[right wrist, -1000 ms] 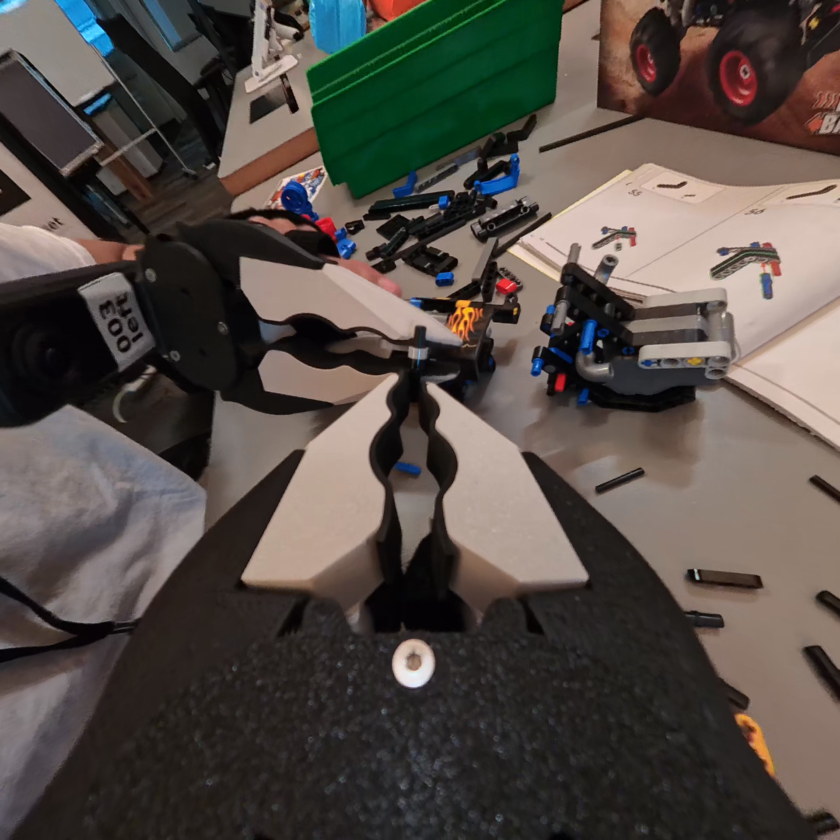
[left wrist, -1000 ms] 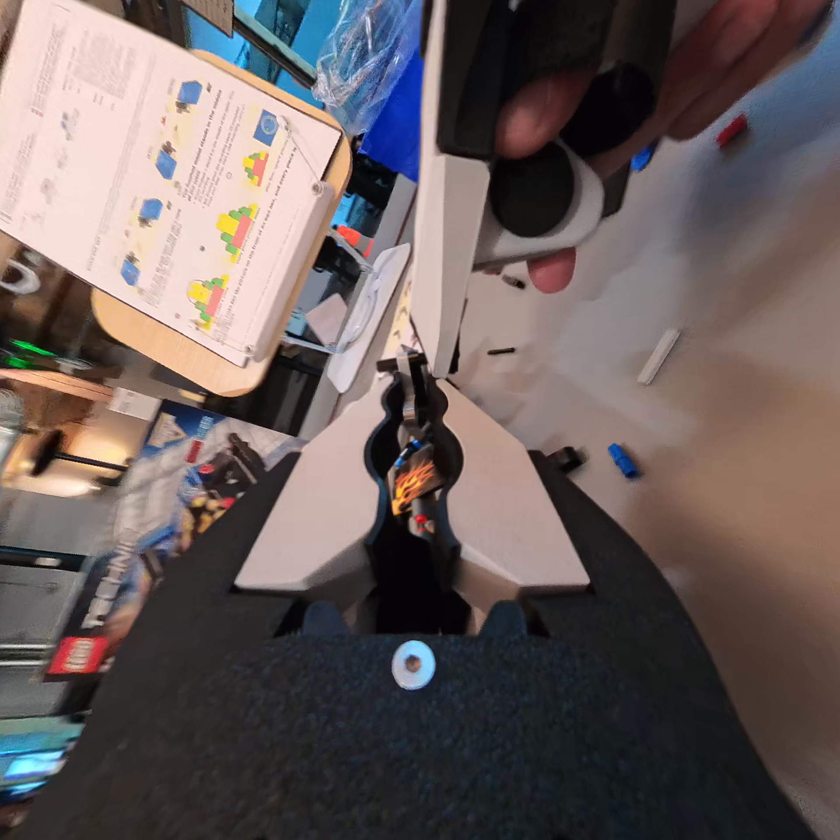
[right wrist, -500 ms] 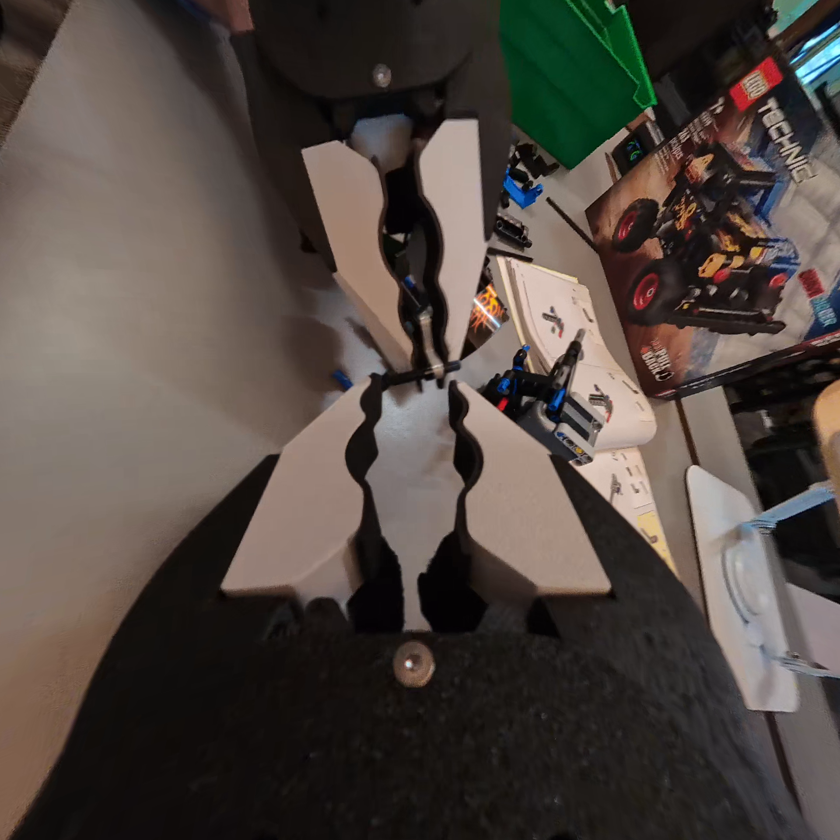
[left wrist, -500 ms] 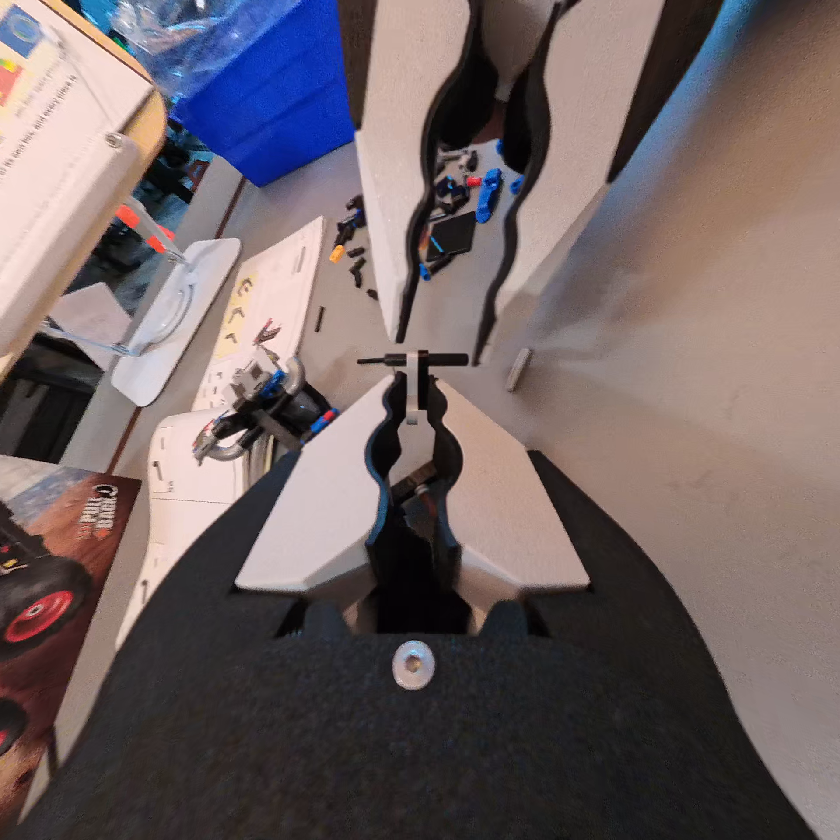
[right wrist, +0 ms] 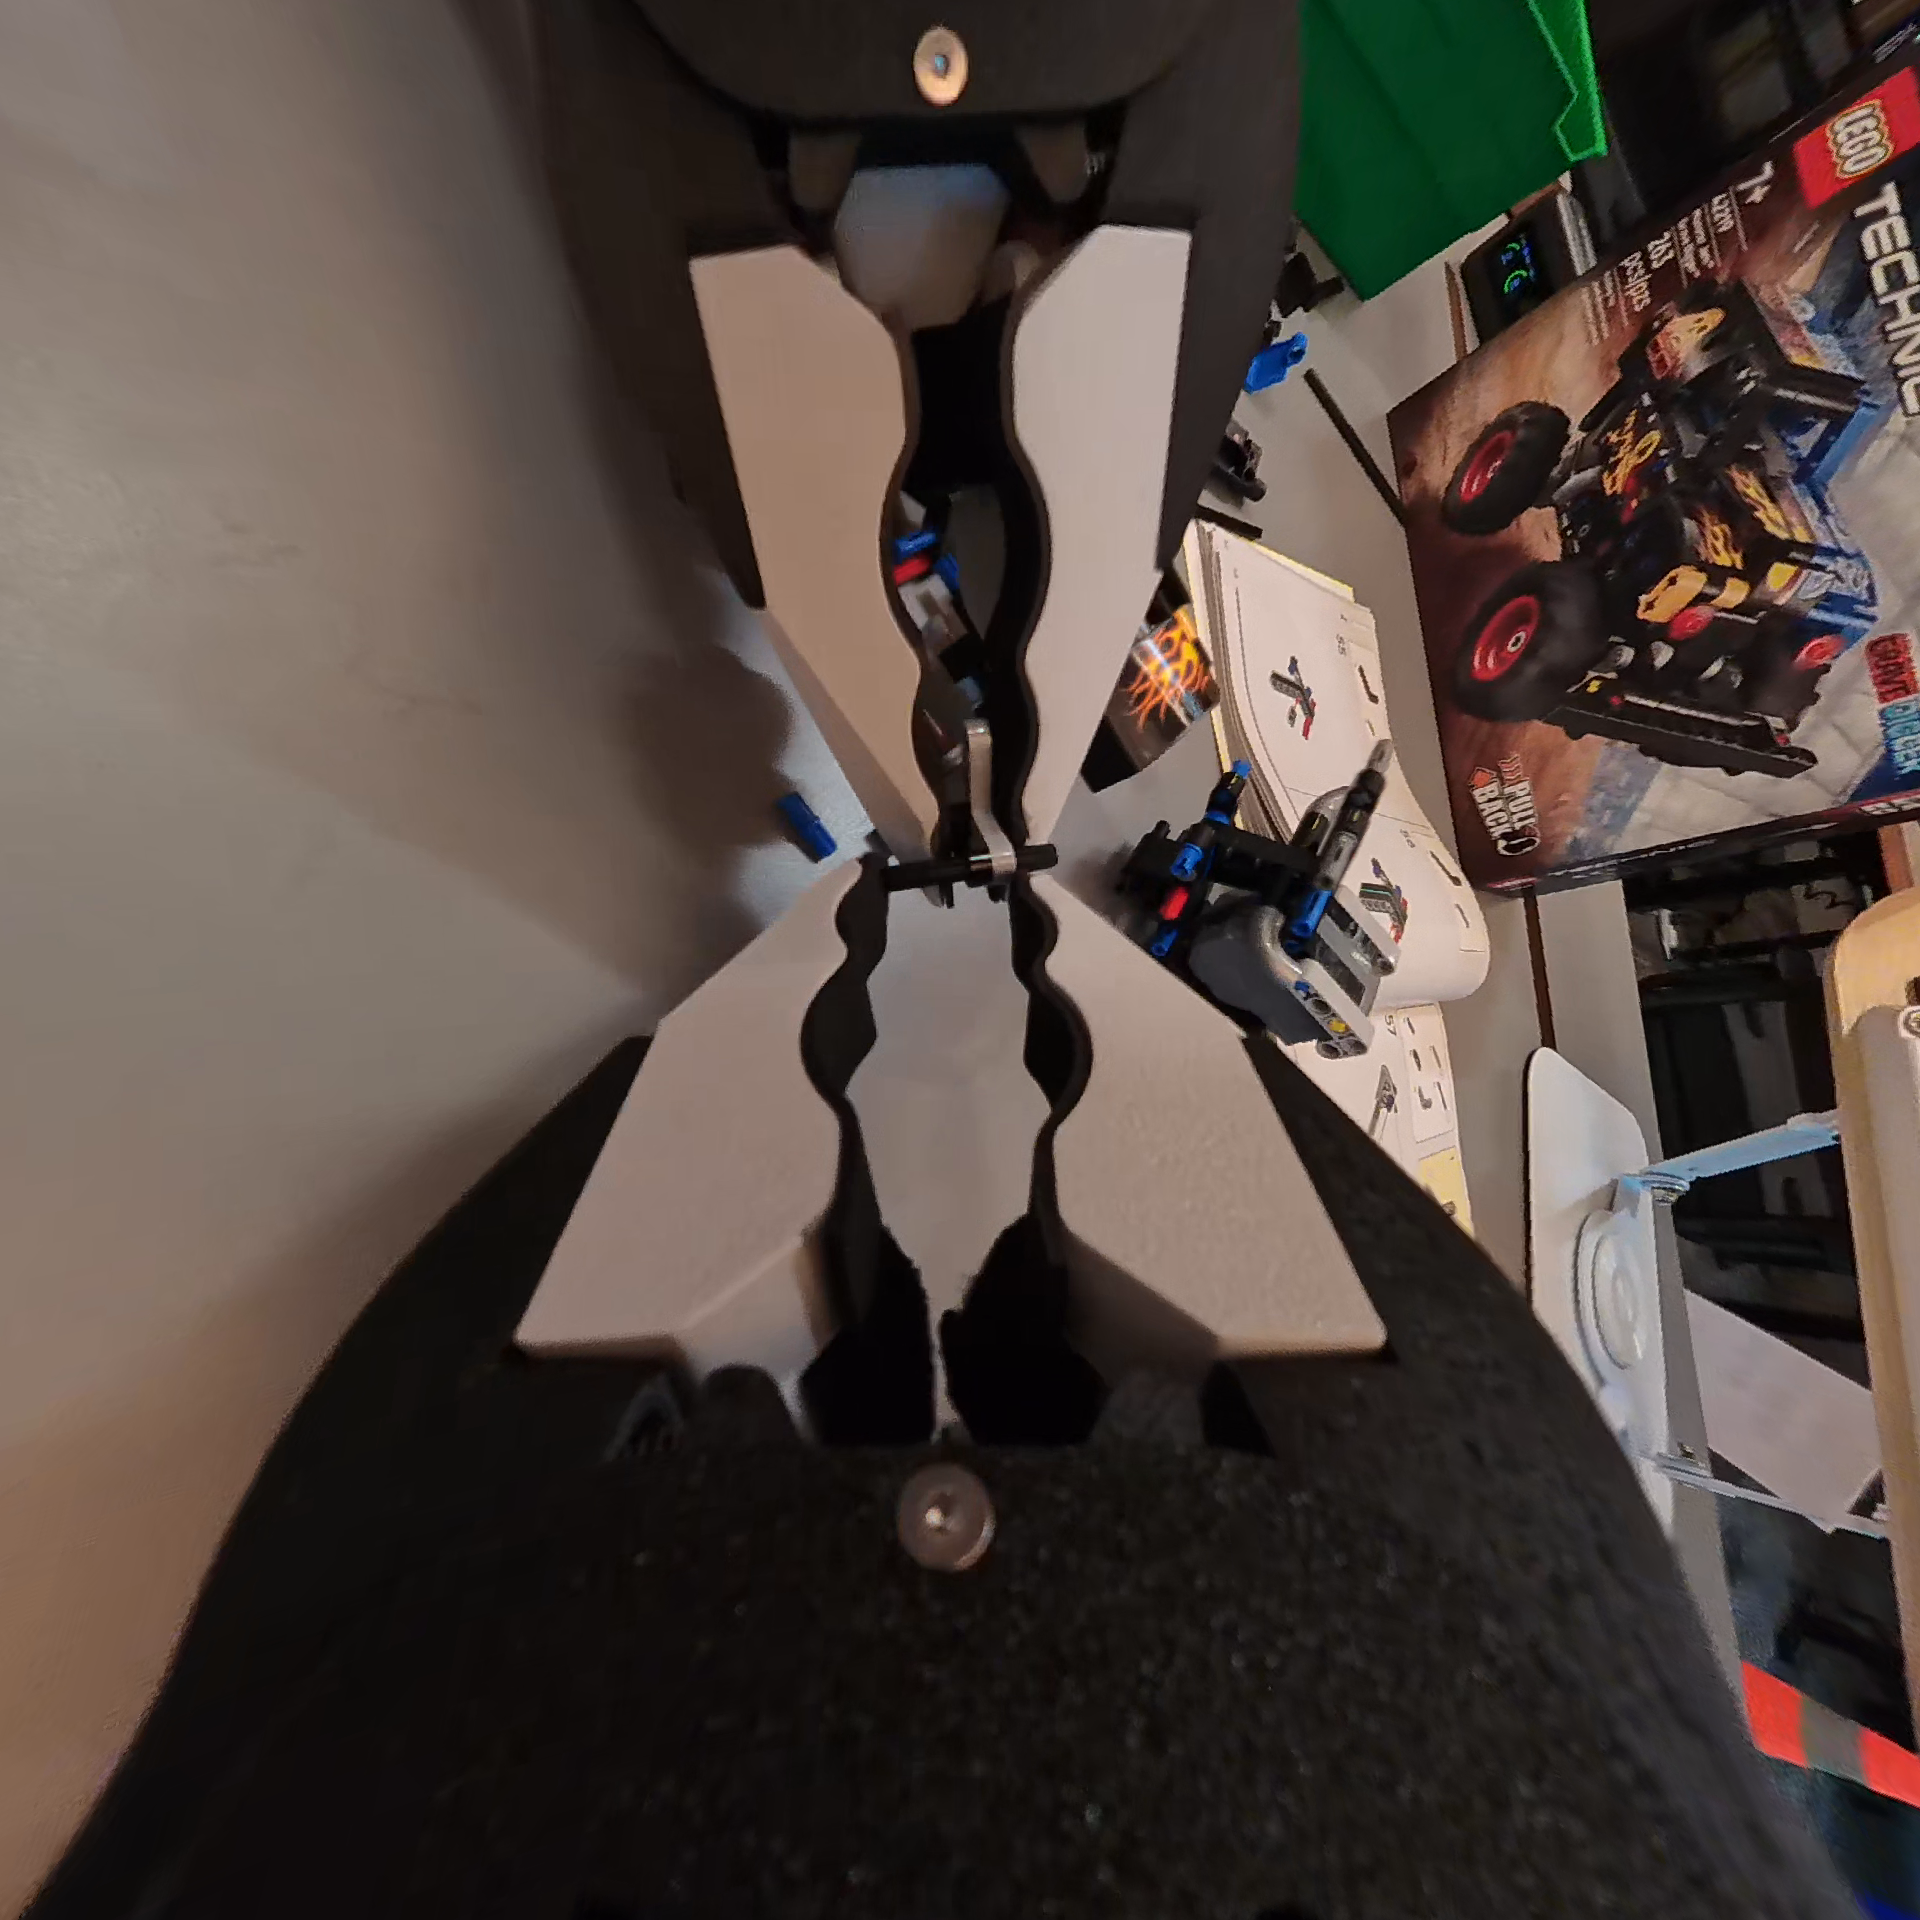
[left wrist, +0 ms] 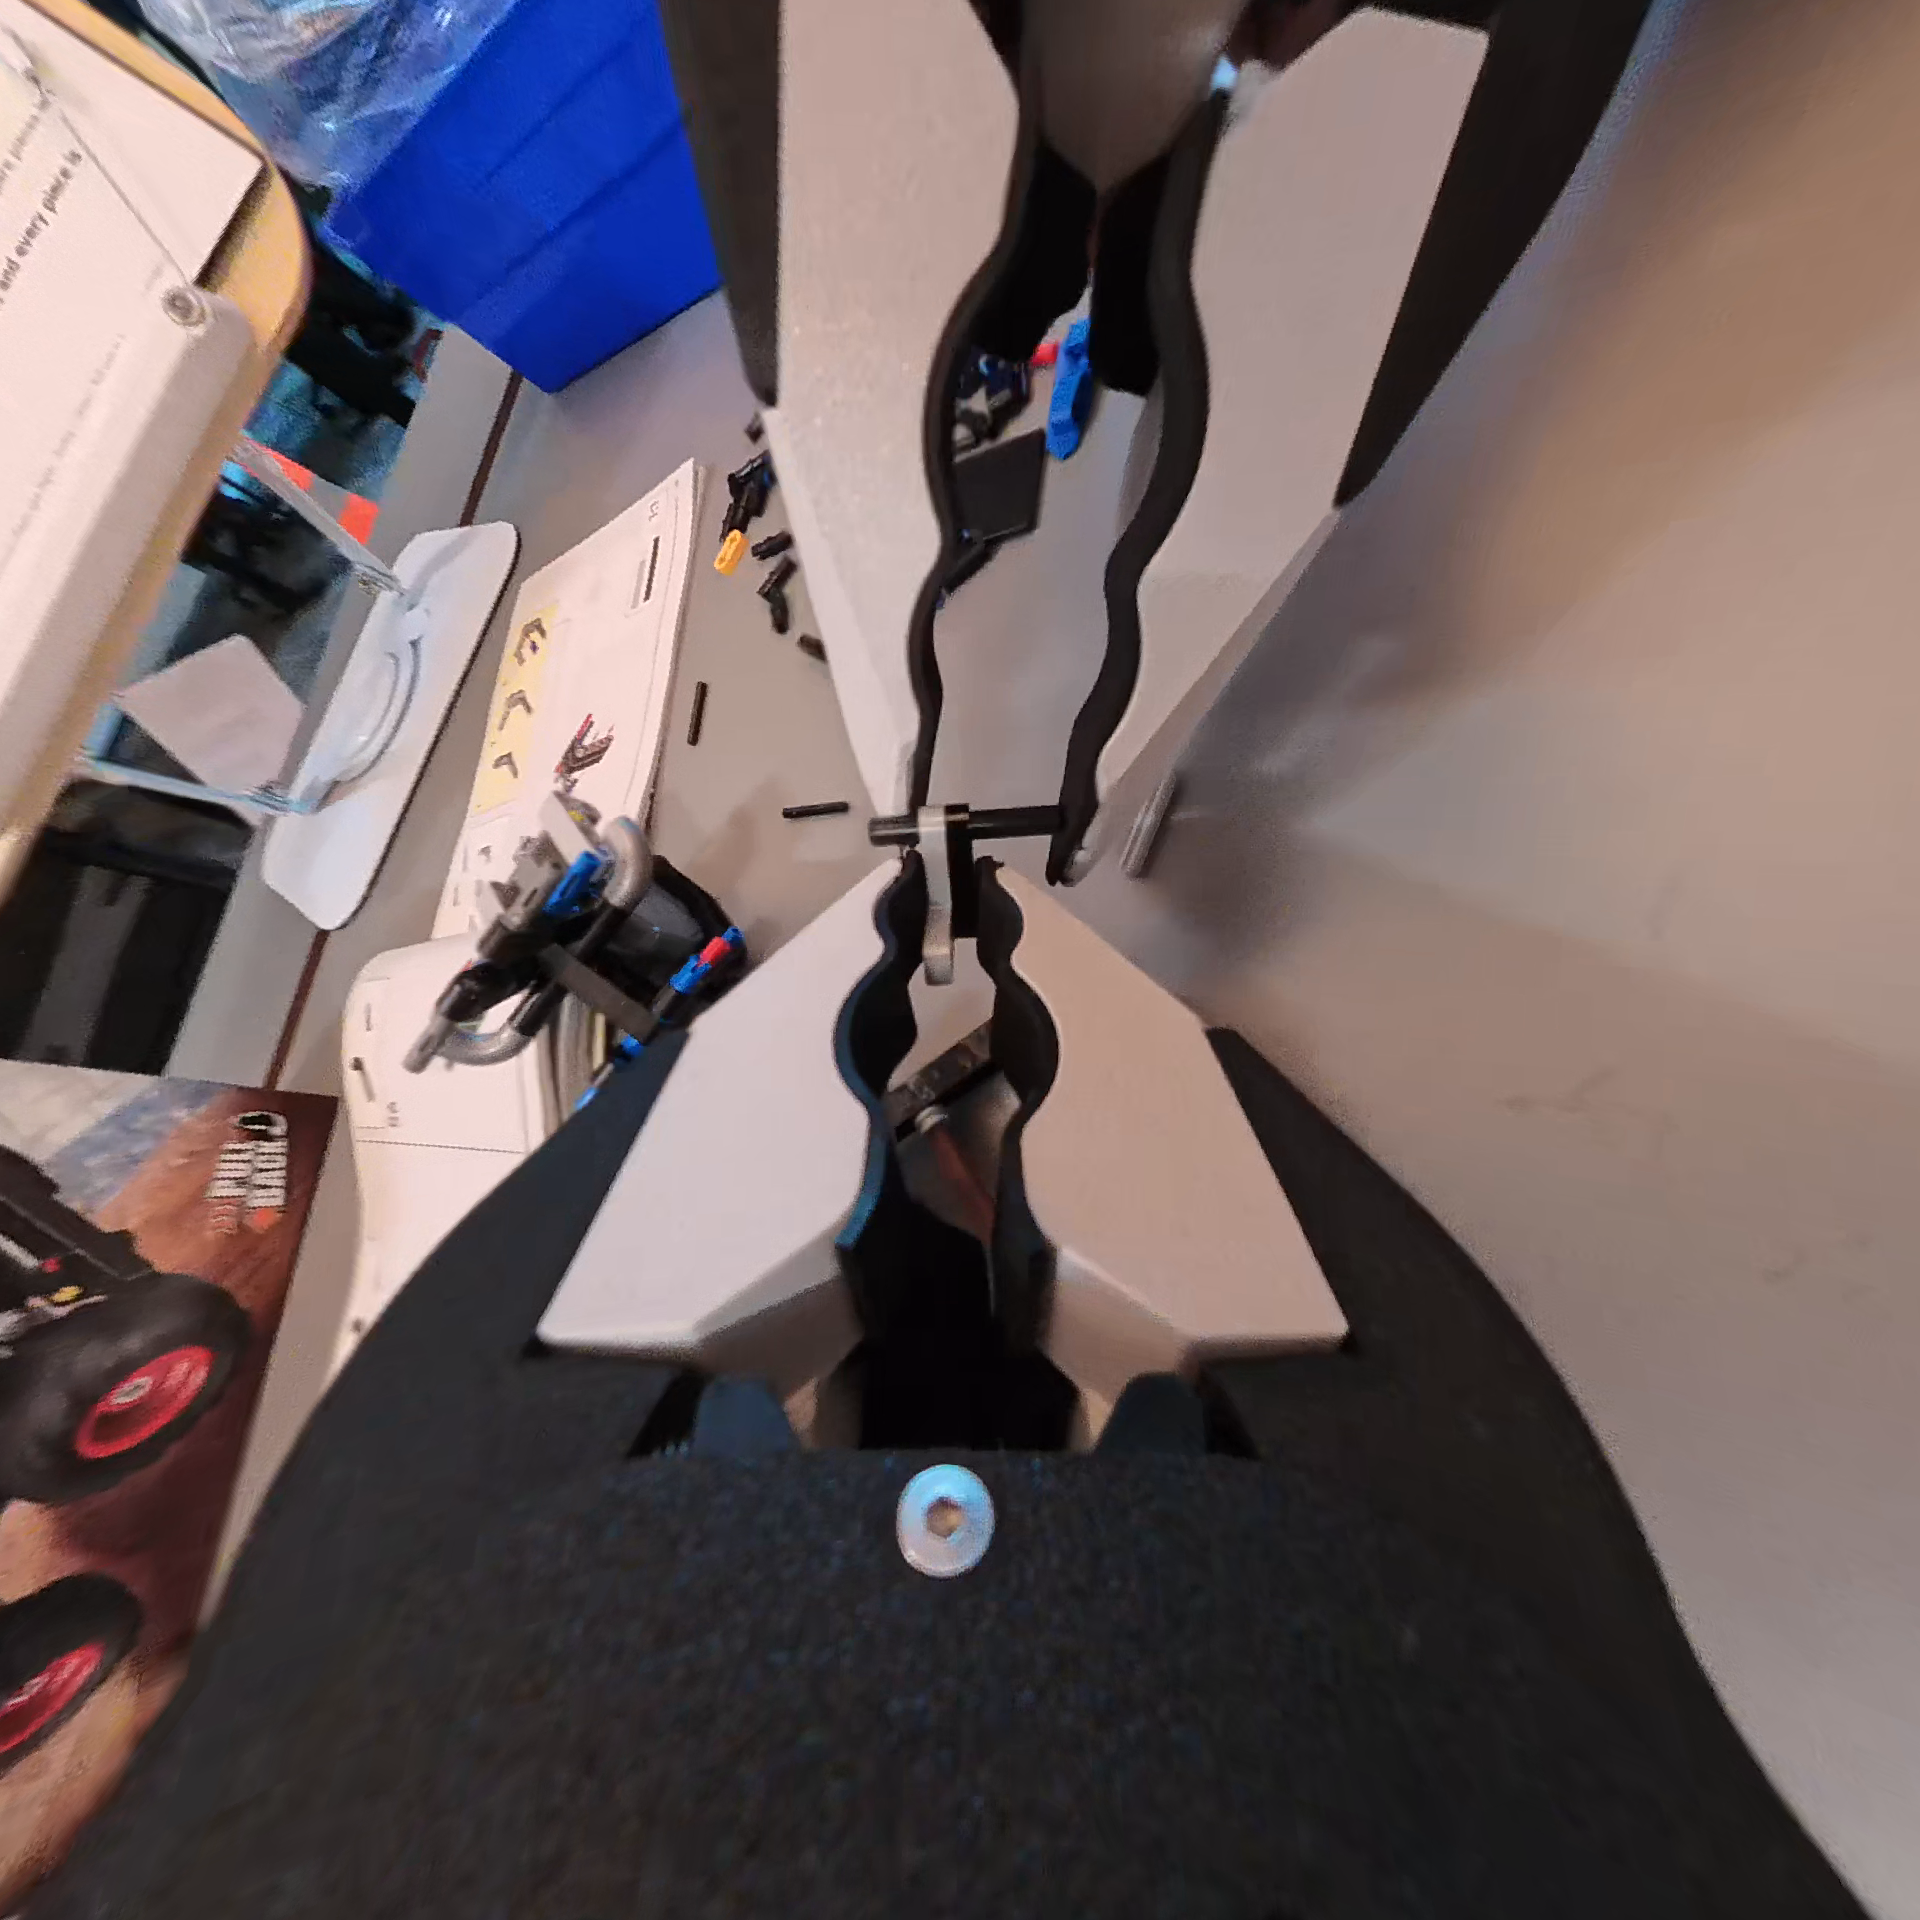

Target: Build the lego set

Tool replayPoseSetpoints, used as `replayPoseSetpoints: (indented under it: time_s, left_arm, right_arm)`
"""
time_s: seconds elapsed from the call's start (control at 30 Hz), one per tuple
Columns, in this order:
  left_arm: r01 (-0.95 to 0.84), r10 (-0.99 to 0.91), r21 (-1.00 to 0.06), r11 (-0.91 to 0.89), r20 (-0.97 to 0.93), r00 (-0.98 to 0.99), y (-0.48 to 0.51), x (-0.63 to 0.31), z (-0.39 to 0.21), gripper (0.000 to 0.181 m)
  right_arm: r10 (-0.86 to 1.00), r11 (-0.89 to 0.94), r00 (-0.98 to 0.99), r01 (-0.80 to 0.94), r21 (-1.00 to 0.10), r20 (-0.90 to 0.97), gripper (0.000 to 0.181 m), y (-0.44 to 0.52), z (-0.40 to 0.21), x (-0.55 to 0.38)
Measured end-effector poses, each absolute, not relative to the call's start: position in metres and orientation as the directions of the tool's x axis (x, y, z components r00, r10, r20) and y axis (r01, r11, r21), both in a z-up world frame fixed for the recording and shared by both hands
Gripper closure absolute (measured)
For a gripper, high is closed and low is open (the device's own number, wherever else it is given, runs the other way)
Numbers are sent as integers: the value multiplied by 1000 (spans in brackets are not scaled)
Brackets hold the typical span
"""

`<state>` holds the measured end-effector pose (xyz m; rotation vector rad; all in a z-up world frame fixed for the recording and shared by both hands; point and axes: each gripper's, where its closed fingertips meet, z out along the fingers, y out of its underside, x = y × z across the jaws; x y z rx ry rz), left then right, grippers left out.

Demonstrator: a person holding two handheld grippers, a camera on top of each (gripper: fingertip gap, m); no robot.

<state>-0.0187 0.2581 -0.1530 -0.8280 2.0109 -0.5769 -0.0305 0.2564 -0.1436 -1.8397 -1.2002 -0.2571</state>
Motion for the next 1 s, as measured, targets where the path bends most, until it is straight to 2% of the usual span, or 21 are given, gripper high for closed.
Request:
replayPoseSetpoints:
  time_s: [0.03,0.43,0.63,1.0]
  left_arm:
    - [-333,-720,-642,690,-567,-399,259,-18,-153,174]
    - [-338,-602,-502,796,-716,-353,259,-15,-161,174]
    - [-361,-588,-473,804,-726,-356,259,-14,-167,175]
    - [-364,-555,-437,823,-757,-346,260,-13,-166,175]
  right_arm:
    - [628,-129,503,820,-558,594,159,257,-144,-30]
    - [648,-156,460,860,-486,607,160,253,-153,-28]
    - [647,-158,413,895,-417,641,161,253,-159,-25]
    - [635,-139,379,913,-383,673,162,254,-159,-23]
